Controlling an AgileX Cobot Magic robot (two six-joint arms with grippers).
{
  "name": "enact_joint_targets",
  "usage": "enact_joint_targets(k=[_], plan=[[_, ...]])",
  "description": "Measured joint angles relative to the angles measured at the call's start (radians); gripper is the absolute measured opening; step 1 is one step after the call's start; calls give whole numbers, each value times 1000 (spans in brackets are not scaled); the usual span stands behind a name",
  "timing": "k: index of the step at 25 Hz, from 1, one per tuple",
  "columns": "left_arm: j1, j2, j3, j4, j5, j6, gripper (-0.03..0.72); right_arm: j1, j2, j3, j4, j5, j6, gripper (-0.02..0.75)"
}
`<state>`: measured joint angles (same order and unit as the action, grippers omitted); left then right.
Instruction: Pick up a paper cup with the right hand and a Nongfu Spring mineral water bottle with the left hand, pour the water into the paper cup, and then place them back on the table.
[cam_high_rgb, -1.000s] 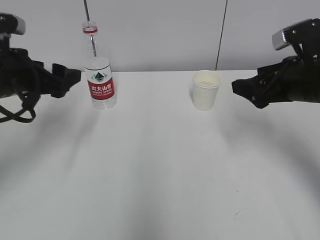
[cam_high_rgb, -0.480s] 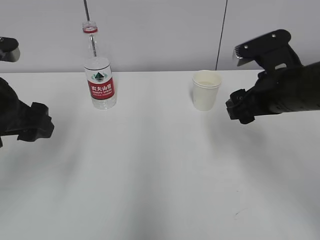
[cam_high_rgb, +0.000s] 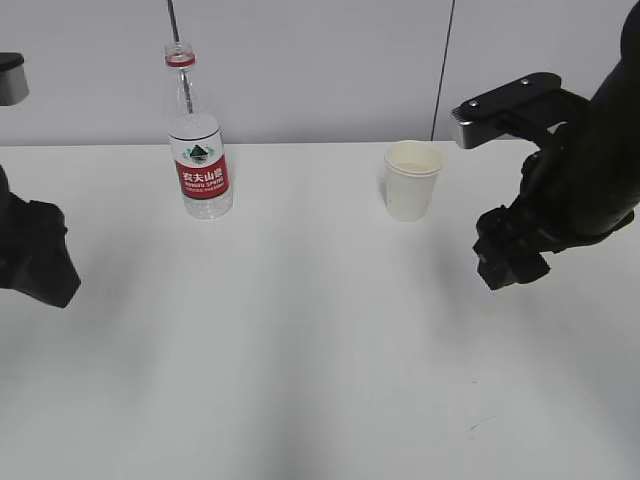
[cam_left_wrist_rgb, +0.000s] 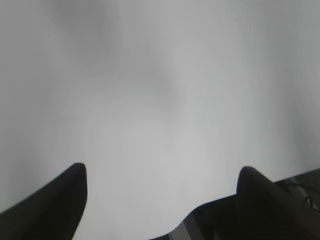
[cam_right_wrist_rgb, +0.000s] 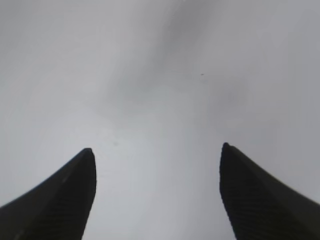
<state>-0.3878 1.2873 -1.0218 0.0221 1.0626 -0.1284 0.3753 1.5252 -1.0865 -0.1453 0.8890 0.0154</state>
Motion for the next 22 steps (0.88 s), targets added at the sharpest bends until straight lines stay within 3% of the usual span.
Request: enact_joint_targets(k=[7, 14, 22], plan=[[0, -150, -4, -8, 159, 7, 543, 0, -109, -18, 78, 157, -115, 566], [0, -430, 9, -8, 180, 50, 543, 0, -364, -18, 128, 264, -131, 566], [-2, -806, 188, 32, 200, 59, 540, 0, -675, -18, 137, 328, -131, 566]])
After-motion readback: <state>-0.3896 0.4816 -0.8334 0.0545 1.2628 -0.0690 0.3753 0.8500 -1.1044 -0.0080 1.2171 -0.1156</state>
